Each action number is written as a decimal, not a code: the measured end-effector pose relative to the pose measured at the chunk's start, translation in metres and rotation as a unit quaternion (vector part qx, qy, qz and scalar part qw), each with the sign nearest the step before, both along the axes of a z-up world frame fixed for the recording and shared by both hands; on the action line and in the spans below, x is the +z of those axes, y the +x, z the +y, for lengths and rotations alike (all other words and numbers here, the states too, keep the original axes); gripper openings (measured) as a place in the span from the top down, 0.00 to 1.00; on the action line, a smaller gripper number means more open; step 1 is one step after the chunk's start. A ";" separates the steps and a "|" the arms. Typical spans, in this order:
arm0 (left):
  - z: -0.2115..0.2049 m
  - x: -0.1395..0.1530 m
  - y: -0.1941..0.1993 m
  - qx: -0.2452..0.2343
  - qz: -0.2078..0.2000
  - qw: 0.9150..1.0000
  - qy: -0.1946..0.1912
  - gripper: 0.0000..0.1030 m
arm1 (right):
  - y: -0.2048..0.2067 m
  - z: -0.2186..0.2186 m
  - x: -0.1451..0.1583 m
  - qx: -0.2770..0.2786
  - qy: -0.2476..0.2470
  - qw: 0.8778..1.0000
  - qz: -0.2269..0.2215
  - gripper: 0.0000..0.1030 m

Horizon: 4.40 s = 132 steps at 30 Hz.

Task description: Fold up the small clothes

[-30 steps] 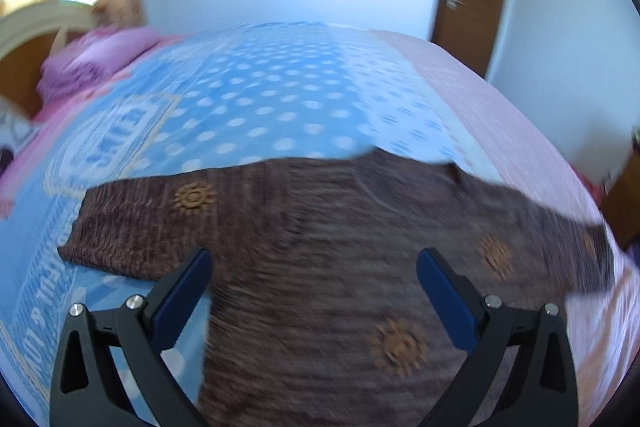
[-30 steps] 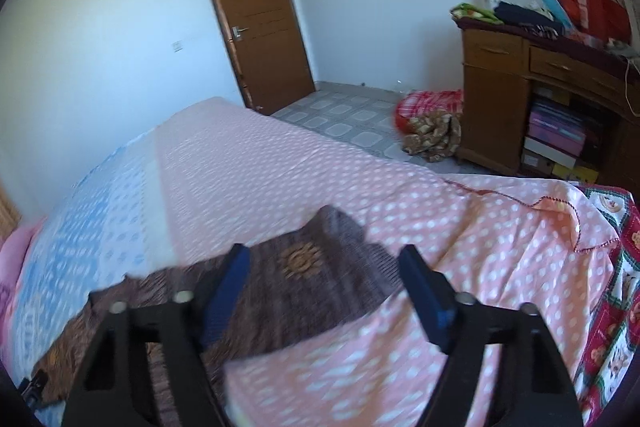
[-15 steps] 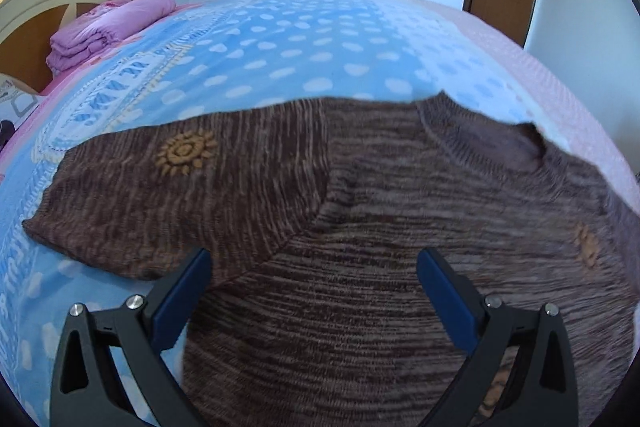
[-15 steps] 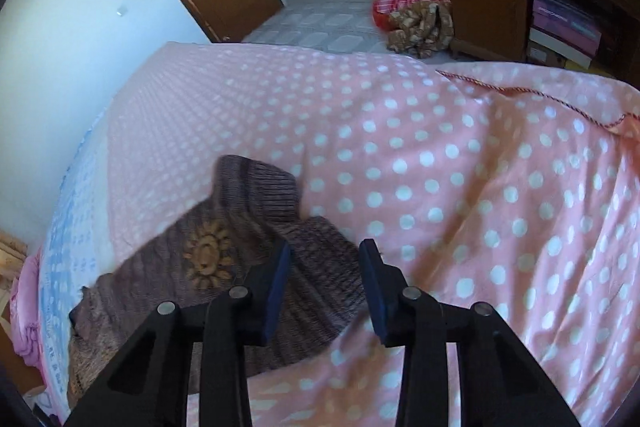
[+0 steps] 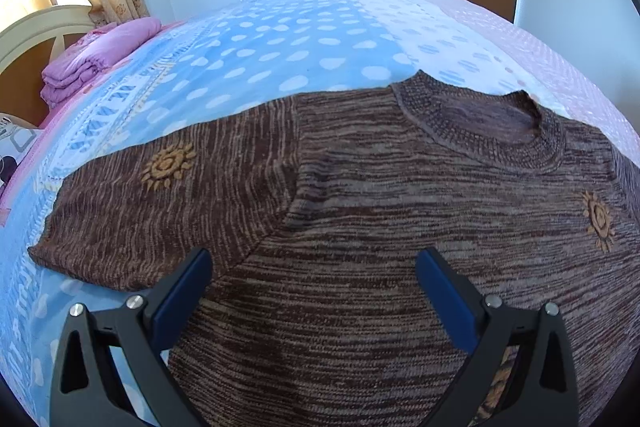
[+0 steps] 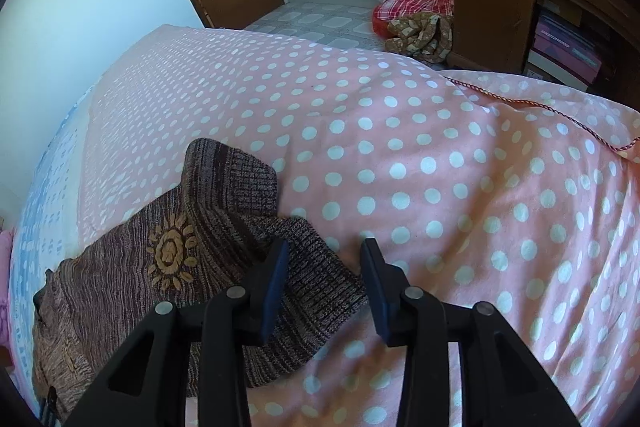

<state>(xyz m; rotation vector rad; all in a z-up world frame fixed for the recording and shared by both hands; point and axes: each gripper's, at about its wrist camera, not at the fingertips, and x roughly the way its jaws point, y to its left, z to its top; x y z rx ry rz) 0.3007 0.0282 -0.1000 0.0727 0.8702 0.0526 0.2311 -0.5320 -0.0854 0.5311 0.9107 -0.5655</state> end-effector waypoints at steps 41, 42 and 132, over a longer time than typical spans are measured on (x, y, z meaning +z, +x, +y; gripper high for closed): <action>0.014 -0.006 0.000 0.006 0.009 0.998 -0.067 0.00 | 0.104 0.304 0.049 0.359 0.077 0.920 -0.138 0.97; 0.014 -0.006 0.000 0.006 0.009 0.998 -0.068 0.00 | 0.106 0.318 0.038 0.366 0.089 0.917 -0.132 0.97; 0.044 -0.002 -0.007 0.031 -0.034 0.986 -0.160 0.00 | 0.115 0.395 -0.026 0.444 0.236 0.863 -0.059 0.94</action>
